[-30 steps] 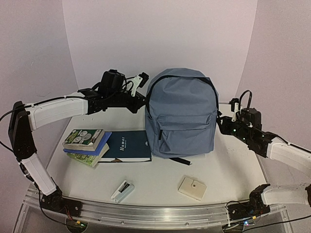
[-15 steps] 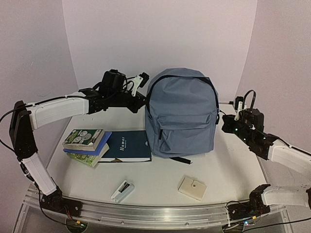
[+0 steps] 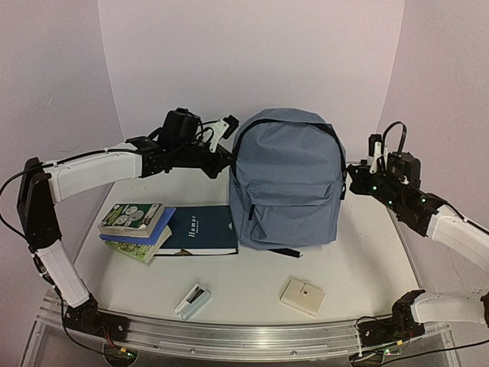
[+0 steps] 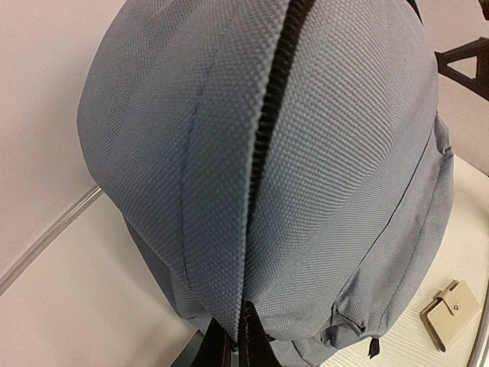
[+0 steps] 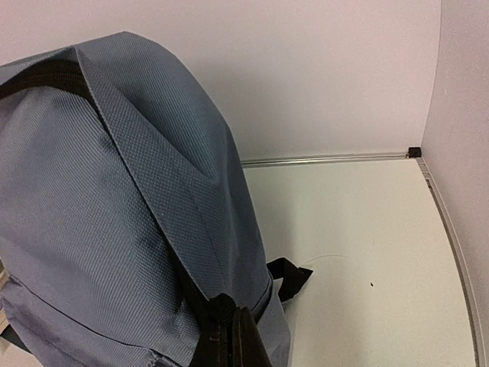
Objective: Pack the student bag
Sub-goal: Unzip the student bag at the center of the board.
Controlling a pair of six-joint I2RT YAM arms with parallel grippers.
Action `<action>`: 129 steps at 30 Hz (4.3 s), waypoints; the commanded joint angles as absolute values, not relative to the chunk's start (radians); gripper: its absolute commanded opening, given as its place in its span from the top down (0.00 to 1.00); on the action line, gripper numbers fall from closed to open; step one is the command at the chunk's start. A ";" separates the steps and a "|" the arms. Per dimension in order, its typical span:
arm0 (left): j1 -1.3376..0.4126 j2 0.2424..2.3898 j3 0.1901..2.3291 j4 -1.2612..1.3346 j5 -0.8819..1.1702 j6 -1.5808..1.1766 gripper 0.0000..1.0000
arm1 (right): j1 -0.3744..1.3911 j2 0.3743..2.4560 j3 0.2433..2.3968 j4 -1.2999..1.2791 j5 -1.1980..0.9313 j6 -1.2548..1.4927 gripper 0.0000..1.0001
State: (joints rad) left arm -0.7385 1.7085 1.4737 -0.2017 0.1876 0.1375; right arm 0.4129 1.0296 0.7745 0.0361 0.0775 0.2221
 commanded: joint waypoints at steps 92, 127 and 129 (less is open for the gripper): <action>-0.817 1.747 1.803 -0.416 0.243 0.082 1.00 | 0.733 1.327 1.204 0.072 0.134 0.319 1.00; -0.738 1.694 1.731 -0.374 0.363 0.014 0.99 | 0.984 1.605 1.365 0.143 0.076 0.331 1.00; -0.737 1.675 1.704 -0.378 0.358 0.012 0.93 | 0.984 1.583 1.341 0.139 0.083 0.335 1.00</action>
State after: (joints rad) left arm -0.7479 1.7551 1.7405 -0.4360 0.3487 0.0261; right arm 0.9617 1.6131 1.3936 0.1265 0.0958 0.3413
